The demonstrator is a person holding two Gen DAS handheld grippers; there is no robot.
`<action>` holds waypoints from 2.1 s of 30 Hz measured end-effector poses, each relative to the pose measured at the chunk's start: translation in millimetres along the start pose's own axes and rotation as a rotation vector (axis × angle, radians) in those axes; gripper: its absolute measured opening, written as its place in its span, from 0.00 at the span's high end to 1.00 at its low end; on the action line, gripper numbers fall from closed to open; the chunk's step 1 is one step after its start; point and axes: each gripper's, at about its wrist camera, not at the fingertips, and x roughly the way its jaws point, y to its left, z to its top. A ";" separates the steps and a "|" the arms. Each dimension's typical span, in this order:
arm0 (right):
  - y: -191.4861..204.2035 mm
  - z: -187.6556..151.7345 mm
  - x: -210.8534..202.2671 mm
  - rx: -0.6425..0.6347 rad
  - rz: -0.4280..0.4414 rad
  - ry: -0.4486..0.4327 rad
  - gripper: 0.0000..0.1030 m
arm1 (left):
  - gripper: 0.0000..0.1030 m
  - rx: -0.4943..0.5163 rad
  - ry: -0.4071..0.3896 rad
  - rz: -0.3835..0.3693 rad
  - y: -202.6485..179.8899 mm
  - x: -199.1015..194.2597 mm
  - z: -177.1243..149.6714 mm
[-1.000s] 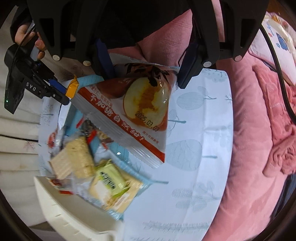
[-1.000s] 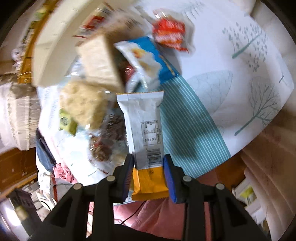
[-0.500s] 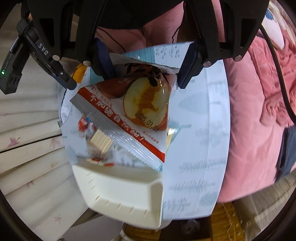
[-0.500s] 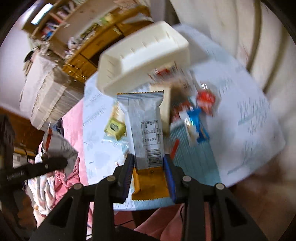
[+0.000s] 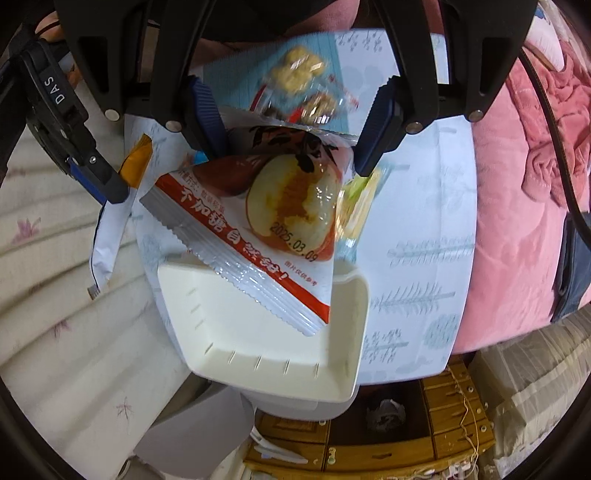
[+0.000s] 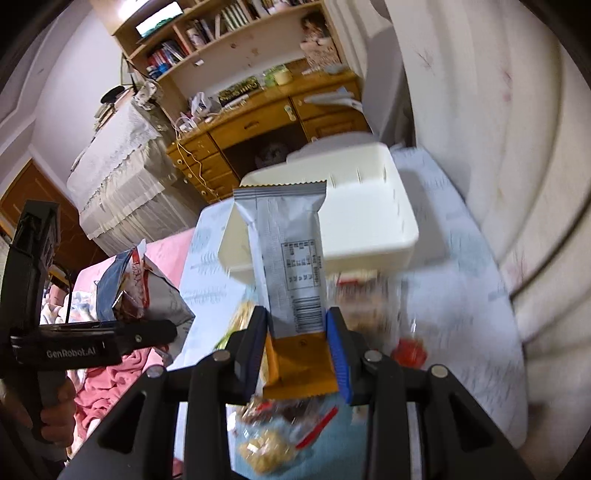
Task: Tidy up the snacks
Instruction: 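Carry the apple bag with the left tool into the white tray while the right drops the bar there, then move both tools back from the tray to the snack pile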
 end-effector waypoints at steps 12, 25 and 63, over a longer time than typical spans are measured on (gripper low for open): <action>-39.1 69.3 43.2 -0.102 0.090 -0.064 0.68 | 0.35 -0.038 -0.109 0.035 -33.7 37.9 72.3; -69.8 114.0 78.9 -0.180 0.114 -0.092 0.65 | 0.30 -0.117 -0.123 0.049 -50.3 79.1 114.3; -25.9 12.4 -10.0 0.028 -0.002 -0.125 0.51 | 0.15 -0.117 -0.170 -0.005 7.1 -19.3 -32.1</action>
